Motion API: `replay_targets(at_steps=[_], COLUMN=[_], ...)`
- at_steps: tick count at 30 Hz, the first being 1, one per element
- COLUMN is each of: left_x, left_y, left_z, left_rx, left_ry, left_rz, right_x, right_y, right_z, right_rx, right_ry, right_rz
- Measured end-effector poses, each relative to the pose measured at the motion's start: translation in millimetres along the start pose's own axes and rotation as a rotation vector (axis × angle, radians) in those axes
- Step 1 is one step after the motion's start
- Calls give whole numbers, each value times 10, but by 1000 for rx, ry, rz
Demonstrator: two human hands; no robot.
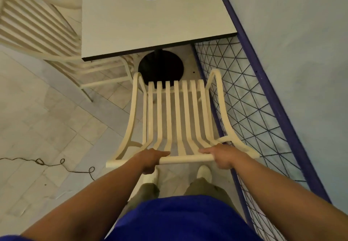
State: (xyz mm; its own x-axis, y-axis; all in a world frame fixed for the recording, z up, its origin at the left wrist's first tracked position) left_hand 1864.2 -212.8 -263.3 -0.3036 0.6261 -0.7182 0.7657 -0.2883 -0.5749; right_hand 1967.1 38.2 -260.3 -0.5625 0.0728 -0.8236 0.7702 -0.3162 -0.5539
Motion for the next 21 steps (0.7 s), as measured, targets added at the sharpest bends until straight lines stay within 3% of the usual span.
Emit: replay_targets(at_steps=[10,21], left_x=[416,385], left_y=[-19,-35], left_z=[-635,-740], left_rx=[-41,-6], left_ry=[-38,-63], left_rz=[-80,-146], right_x=[64,70], right_y=[-374,-392], right_z=[-757,-883], right_rx=[-89,-95], right_ry=[-20,-41], right_rz=[-44,-94])
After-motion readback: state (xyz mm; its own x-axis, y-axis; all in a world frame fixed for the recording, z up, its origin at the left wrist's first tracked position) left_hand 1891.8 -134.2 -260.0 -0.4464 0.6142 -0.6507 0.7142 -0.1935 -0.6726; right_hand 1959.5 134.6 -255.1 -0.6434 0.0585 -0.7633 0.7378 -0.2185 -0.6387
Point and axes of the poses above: each hand's wrist, its own x-axis towards the middle knuckle, its own y-axis out of the palm, z = x × y, the point moved 5 cm from there along x, towards the middle knuckle, and after that the axes turned 7 degrees about y, right-handed, at the moved point
